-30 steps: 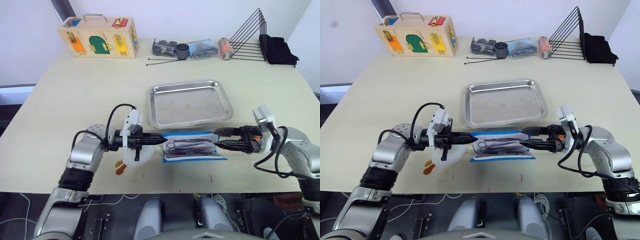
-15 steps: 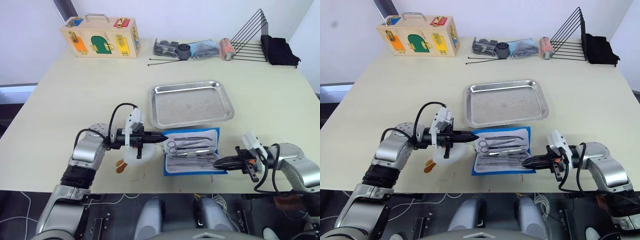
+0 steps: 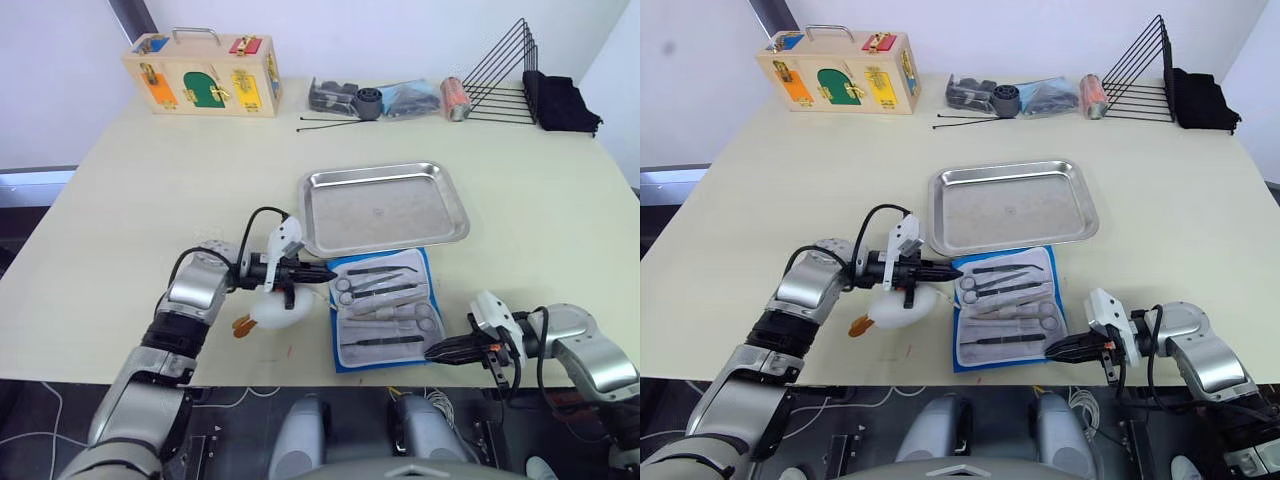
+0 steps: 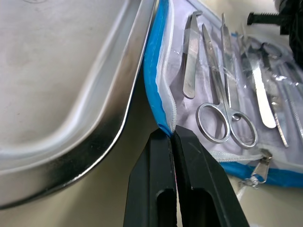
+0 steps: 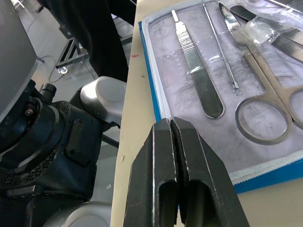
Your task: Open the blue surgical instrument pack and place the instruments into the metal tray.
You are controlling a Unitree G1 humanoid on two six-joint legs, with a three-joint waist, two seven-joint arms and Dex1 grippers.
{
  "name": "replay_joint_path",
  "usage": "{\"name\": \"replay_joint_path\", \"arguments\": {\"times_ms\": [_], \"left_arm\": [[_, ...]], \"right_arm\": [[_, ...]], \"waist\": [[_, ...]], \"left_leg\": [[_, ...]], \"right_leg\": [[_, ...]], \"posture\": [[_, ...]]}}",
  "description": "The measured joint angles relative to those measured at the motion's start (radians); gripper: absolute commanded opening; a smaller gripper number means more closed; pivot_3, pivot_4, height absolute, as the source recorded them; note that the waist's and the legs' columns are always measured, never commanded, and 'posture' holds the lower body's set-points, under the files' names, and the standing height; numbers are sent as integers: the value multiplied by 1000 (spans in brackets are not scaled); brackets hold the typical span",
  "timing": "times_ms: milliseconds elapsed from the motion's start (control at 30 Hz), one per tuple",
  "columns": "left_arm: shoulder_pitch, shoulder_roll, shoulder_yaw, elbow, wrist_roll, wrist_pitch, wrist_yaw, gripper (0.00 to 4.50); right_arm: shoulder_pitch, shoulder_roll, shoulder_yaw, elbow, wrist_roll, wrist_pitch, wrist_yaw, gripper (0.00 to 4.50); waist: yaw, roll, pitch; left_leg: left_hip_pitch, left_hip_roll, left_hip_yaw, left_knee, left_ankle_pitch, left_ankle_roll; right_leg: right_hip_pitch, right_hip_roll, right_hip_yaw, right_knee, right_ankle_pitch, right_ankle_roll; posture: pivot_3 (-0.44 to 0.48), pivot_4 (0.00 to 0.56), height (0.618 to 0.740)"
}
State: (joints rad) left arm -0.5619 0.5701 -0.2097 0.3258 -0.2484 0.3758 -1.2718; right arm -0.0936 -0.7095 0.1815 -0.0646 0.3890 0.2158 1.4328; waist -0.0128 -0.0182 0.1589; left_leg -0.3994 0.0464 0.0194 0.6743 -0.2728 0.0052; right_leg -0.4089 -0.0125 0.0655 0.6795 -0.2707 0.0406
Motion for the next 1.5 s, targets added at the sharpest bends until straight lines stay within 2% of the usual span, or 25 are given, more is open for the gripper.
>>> {"name": "replay_joint_path", "arguments": {"times_ms": [367, 1267, 1300, 1333, 1400, 1500], "left_arm": [[-42, -31, -17, 57, 36, -9, -33, 0], [8, -56, 41, 28, 18, 28, 7, 0], [9, -57, 44, 26, 17, 31, 9, 638], [10, -57, 44, 23, 17, 33, 10, 871], [15, -57, 45, 13, 10, 30, 9, 1753], [17, -58, 45, 8, 8, 41, 14, 1753]], "right_arm": [[9, 0, 0, -5, -5, -3, -15, 43], [21, 0, 1, 22, -24, -78, -37, 43], [21, 0, 1, 23, -24, -81, -37, 0], [21, 0, 1, 24, -24, -85, -38, 0], [21, 0, 1, 27, -25, -90, -38, 0], [19, 0, 2, 39, -27, -105, -38, 0]], "waist": [[6, 0, -2], [3, 1, -4], [3, 1, -5], [3, 1, -5], [3, 1, -5], [3, 1, -8]], "left_leg": [[0, 0, -1, 1, 0, 0], [3, 0, -2, 2, 0, 0], [3, 0, -2, 2, 0, 0], [3, 0, -2, 2, 0, 0], [3, 0, -2, 2, 0, 0], [5, 0, -2, 2, 0, 0]], "right_leg": [[2, 0, -1, 0, 0, 0], [4, 0, -1, -1, 0, 0], [4, 0, -1, -1, 0, 0], [4, 0, -1, -1, 0, 0], [5, 0, -1, -1, 0, 0], [6, 0, -1, -1, 0, 0]], "posture": [[0, 150, 740], [0, 150, 740], [0, 150, 740], [0, 150, 740], [0, 150, 740], [0, 150, 740]]}}
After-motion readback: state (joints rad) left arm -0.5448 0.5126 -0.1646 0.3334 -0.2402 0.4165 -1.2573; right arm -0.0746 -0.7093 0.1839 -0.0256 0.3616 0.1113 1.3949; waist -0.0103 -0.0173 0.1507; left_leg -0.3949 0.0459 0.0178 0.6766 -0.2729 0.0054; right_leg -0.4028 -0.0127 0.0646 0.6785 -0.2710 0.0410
